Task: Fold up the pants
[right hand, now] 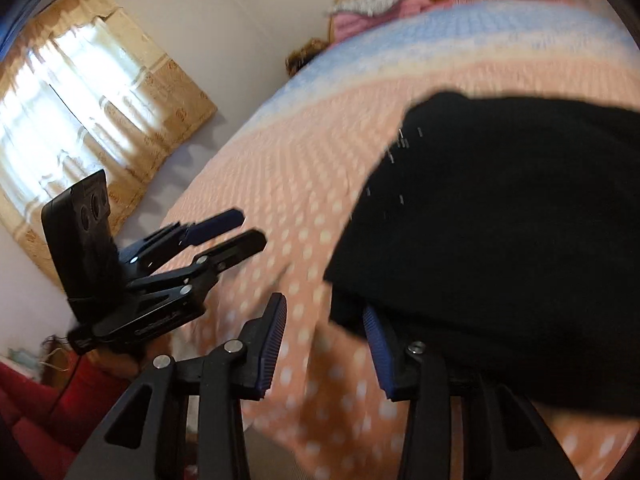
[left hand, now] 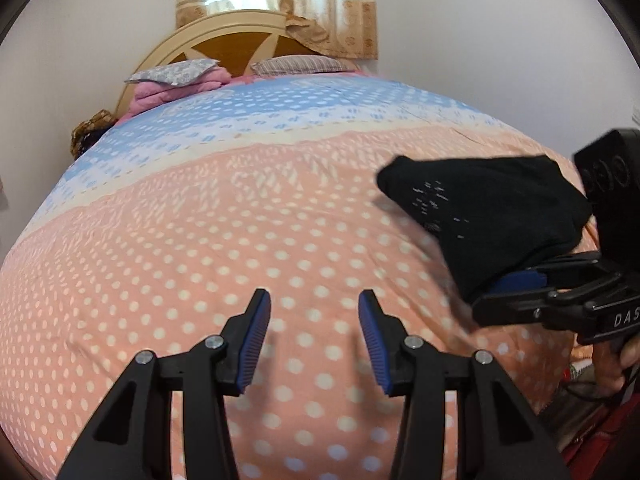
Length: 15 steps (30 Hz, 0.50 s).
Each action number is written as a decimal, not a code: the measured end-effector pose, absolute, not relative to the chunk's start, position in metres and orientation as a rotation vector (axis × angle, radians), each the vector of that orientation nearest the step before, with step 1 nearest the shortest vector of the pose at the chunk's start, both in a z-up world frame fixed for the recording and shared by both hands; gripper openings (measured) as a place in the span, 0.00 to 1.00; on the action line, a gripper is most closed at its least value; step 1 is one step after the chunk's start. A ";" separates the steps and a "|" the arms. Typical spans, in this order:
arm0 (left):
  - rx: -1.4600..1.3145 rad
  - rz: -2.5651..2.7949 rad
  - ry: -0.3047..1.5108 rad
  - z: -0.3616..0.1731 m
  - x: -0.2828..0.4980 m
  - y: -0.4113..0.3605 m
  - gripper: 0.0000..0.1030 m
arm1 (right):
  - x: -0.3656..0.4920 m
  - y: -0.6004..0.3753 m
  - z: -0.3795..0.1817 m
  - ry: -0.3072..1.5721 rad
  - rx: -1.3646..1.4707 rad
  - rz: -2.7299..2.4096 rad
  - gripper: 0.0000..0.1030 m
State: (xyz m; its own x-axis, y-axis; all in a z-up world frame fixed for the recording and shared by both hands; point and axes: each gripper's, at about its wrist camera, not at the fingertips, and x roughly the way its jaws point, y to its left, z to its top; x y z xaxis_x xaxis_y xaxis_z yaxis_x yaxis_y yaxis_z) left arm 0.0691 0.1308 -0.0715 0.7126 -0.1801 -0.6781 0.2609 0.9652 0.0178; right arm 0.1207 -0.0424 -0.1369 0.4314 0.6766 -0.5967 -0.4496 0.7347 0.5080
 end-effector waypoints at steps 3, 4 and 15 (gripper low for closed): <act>0.084 -0.243 0.740 -0.071 0.081 0.142 0.47 | 0.121 -0.041 -0.127 0.804 0.238 0.640 0.41; 0.078 -0.254 0.741 -0.070 0.085 0.144 0.47 | 0.117 -0.044 -0.125 0.796 0.218 0.596 0.41; 0.060 -0.555 0.784 -0.066 0.197 0.119 0.65 | 0.134 -0.027 -0.140 0.844 0.274 0.578 0.33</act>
